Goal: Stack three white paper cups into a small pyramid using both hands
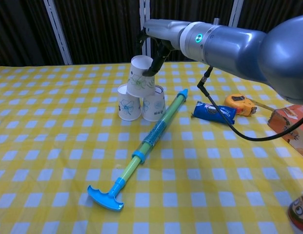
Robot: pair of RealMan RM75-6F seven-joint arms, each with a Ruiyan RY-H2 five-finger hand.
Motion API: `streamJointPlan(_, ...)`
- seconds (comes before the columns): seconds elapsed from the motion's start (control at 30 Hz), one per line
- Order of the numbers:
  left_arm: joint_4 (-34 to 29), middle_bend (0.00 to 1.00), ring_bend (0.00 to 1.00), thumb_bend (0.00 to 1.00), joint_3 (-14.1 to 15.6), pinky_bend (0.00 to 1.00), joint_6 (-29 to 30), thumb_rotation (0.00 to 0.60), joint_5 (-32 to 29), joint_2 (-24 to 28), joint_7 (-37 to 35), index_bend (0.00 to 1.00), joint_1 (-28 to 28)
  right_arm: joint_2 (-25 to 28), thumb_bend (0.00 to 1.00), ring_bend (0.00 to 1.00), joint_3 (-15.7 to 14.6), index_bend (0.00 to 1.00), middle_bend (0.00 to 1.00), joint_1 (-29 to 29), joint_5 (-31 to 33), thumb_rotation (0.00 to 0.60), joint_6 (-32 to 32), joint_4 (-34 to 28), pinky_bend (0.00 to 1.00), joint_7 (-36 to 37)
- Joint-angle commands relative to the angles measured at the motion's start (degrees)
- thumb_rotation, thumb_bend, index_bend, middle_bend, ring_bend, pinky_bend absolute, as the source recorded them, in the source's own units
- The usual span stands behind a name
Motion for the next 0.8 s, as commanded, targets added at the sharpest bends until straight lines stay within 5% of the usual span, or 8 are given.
streamJointPlan(0.03, 0.0, 0.00, 0.00, 0.23, 0.0, 0.00, -0.1, 0.600, 0.1, 0.1, -0.3, 0.00, 0.0, -0.4, 0.20, 0.00, -0.4, 0.54, 0.19, 0.3, 0.0, 0.600, -0.1, 0.6, 0.10, 0.2)
streamJointPlan(0.23, 0.0, 0.00, 0.00, 0.23, -0.1, 0.00, -0.1, 0.600, 0.2, 0.3, -0.9, 0.00, 0.1, -1.3, 0.19, 0.00, -0.8, 0.48, 0.16, 0.8, -0.5, 0.600, 0.4, 2.2, 0.10, 0.5)
streamJointPlan(0.57, -0.1, 0.00, 0.00, 0.23, -0.1, 0.00, -0.4, 0.600, 0.4, 0.4, -0.8, 0.00, 0.1, -1.1, 0.12, 0.00, -1.2, 0.20, 0.08, 0.6, -1.8, 0.600, 2.4, 1.6, 0.09, 0.5)
streamJointPlan(0.8, 0.1, 0.00, 0.00, 0.23, -0.5, 0.00, 0.1, 0.600, -0.1, 0.4, -0.7, 0.00, 0.4, 1.4, 0.12, 0.00, -2.0, 0.17, 0.04, -0.8, -2.6, 0.600, 5.1, -3.1, 0.08, -0.8)
